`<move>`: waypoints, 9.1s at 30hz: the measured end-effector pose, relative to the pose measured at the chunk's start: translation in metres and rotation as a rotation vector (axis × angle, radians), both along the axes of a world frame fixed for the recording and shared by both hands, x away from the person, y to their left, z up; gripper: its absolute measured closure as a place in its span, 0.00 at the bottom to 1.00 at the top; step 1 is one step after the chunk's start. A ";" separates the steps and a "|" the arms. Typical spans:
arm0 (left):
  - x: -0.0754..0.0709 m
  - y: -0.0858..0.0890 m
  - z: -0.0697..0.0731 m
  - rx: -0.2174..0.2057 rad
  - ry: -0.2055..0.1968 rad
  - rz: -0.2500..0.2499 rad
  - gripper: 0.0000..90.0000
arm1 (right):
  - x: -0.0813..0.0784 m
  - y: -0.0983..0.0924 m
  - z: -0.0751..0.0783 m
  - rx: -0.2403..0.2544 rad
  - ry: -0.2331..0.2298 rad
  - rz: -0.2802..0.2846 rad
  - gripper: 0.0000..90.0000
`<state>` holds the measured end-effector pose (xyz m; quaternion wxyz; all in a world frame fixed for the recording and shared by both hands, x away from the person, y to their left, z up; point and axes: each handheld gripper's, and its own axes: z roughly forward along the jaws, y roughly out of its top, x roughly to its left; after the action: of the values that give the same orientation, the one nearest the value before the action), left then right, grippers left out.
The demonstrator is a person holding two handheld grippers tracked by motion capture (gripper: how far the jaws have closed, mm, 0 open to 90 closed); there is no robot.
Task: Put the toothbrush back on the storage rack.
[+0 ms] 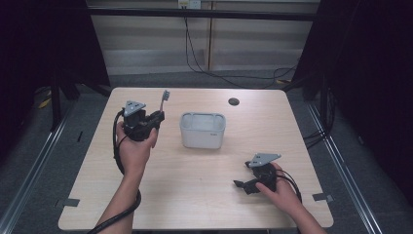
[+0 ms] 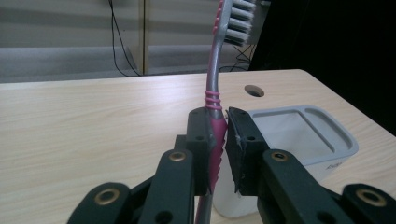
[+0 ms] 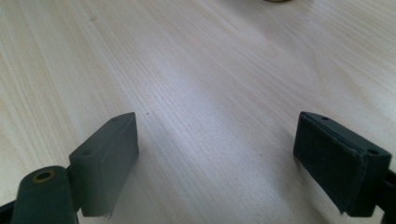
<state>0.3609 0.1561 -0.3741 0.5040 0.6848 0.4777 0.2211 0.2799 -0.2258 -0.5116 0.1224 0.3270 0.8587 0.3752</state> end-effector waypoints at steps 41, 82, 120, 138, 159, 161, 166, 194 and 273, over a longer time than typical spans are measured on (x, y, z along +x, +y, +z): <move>0.024 -0.045 0.016 -0.078 -0.059 -0.039 0.89 | 0.000 0.000 0.000 0.000 0.000 0.000 0.15; 0.041 -0.073 0.020 -0.091 -0.082 -0.075 0.89 | 0.000 0.000 0.000 0.001 -0.004 0.000 0.15; 0.055 -0.079 -0.014 -0.074 -0.061 -0.058 0.88 | 0.001 0.000 0.000 0.000 -0.004 0.006 0.15; 0.047 -0.071 -0.026 -0.070 -0.037 -0.045 0.88 | 0.001 0.000 0.000 0.000 -0.003 0.007 0.15; 0.037 -0.067 -0.037 -0.064 -0.019 -0.047 0.88 | 0.001 0.000 0.000 0.000 -0.002 0.006 0.15; 0.036 -0.067 -0.038 -0.063 -0.015 -0.048 0.88 | 0.000 0.000 0.000 0.000 -0.001 0.005 0.15; 0.034 -0.068 -0.042 -0.053 -0.008 -0.050 0.88 | 0.001 0.000 0.000 0.000 -0.003 0.006 0.15; 0.029 -0.065 -0.052 -0.016 0.022 -0.062 0.88 | 0.001 0.000 0.000 0.000 -0.004 0.008 0.15; 0.018 -0.037 -0.048 0.009 0.005 -0.181 0.26 | 0.001 0.000 0.000 0.000 -0.004 0.008 0.15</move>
<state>0.3789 0.1187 -0.4223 0.5175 0.7279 0.4143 0.1752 0.2808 -0.2260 -0.5118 0.1225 0.3227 0.8598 0.3763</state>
